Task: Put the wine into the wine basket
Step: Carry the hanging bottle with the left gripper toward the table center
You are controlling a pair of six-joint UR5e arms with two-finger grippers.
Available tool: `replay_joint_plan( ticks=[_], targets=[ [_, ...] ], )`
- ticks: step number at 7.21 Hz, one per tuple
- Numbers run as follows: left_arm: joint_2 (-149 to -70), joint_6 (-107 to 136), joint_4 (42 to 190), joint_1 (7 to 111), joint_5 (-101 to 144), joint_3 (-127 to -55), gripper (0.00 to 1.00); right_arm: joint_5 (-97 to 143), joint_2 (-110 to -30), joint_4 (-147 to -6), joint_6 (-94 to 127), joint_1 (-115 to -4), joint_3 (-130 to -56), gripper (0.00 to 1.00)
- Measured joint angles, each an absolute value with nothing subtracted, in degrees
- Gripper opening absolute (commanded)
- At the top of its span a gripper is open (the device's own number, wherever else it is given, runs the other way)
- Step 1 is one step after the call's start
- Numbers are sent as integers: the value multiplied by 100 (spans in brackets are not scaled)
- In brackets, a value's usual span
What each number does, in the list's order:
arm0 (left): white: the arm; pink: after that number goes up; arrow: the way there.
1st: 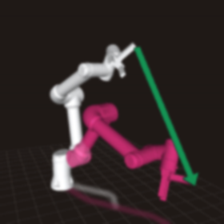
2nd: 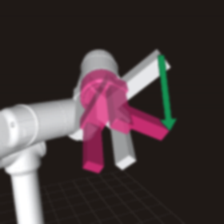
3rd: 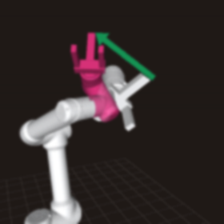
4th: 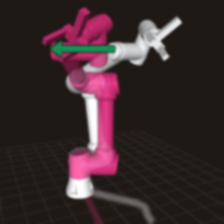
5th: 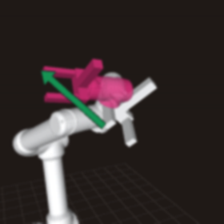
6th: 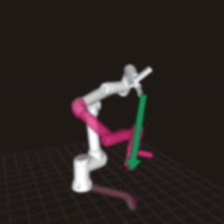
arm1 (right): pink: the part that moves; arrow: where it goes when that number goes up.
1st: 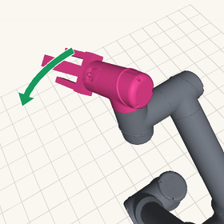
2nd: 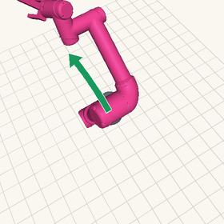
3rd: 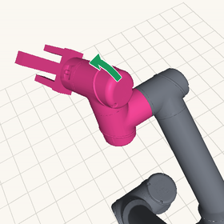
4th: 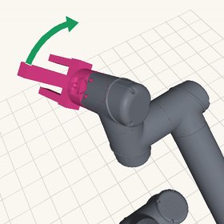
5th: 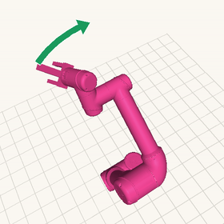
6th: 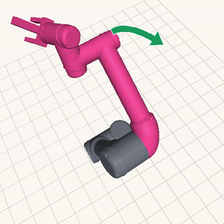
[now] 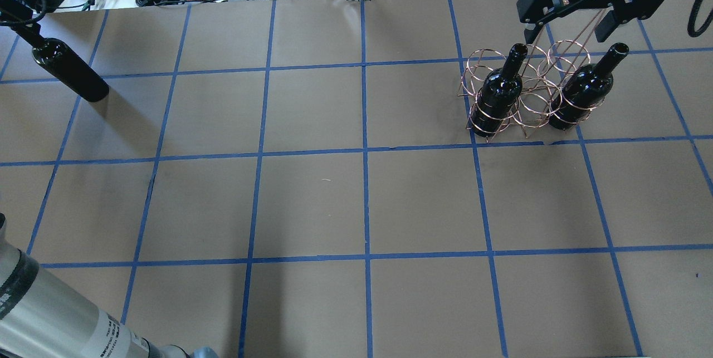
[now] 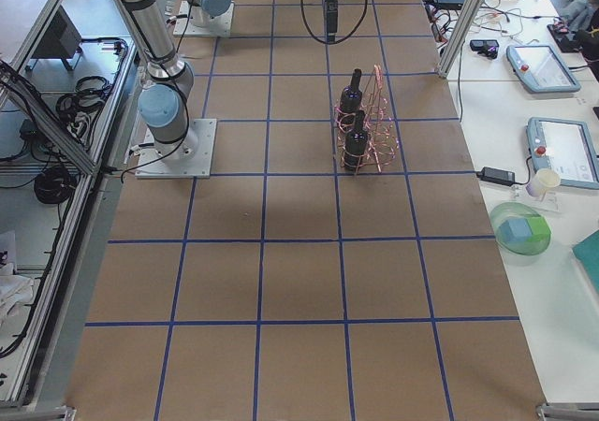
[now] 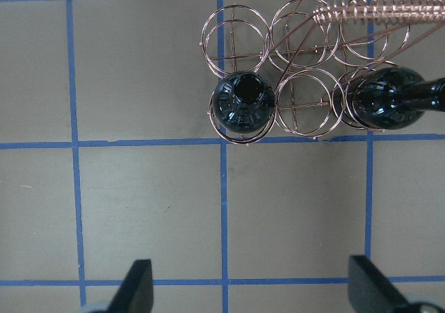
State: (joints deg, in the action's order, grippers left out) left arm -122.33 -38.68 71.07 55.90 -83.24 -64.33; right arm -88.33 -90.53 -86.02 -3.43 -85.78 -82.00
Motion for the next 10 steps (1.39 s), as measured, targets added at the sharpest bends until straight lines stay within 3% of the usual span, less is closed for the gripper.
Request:
replay_joint_plan(
  ticks=[5, 6, 10],
  targets=[
    [-12489, -3852, 6919, 5590, -8276, -6364, 100, -8833, -9053, -8603, -343, -8578, -8197, 100],
    [-12500, -3821, 6901, 5590, -8188, -6364, 90, -8833, -9053, -8599, -343, -8578, -8196, 100],
    [-12512, -3852, 6891, 5590, -8131, -6371, 71, -8833, -9053, -8599, -343, -8578, -8197, 100]
  ],
)
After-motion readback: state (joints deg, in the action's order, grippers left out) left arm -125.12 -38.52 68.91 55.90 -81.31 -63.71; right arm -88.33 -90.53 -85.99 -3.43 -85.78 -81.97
